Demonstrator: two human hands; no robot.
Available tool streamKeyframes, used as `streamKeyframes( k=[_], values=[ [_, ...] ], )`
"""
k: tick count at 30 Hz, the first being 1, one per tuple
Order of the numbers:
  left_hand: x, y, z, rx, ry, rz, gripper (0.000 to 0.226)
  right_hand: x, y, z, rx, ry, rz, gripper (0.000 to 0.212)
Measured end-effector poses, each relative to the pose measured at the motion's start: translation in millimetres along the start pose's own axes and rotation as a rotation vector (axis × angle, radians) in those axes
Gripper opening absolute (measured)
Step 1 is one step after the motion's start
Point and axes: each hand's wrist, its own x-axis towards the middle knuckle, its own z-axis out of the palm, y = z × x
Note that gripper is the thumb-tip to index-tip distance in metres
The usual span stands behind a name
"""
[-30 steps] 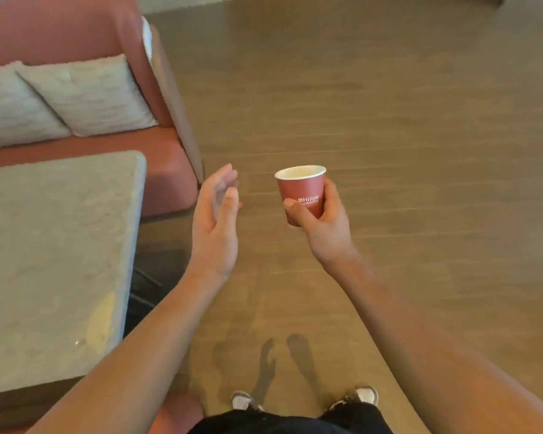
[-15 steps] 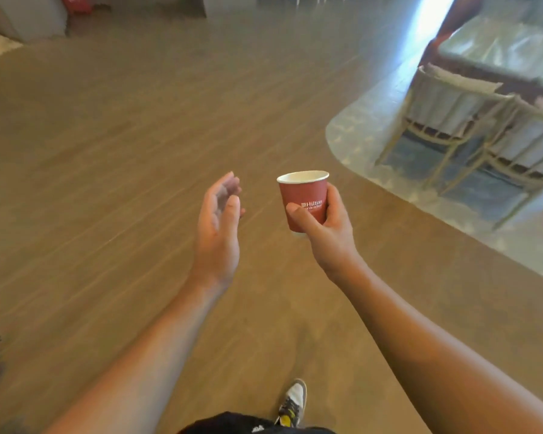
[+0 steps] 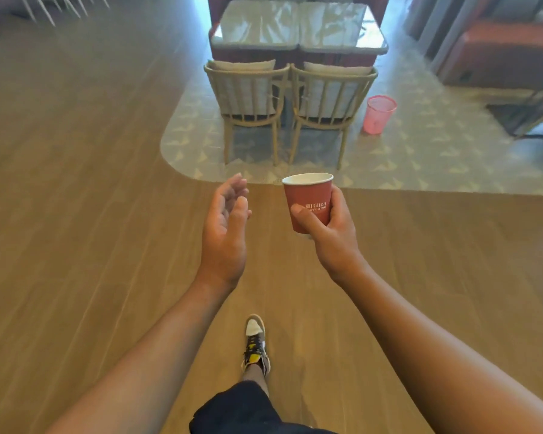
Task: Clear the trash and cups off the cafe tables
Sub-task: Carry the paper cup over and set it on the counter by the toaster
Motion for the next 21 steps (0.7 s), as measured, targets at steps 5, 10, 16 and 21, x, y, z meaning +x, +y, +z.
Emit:
streamKeyframes(
  k=[5,10,16,21],
  values=[
    [97,-27,49,-0.005,-0.164,0.009,0.034,82,3,-26,-0.005,0.176,-0.019,0.061],
    [204,-43,97,-0.02,-0.255,0.014,0.035,170,-1,-46,-0.008,0.3,-0.03,0.061],
    [294,-58,150,-0.008,-0.36,0.033,0.033,254,-1,-70,-0.01,0.393,-0.031,0.058],
    [351,-81,212,-0.003,-0.43,0.007,0.037,321,9,-110,0.0,0.487,-0.017,0.062]
  ],
)
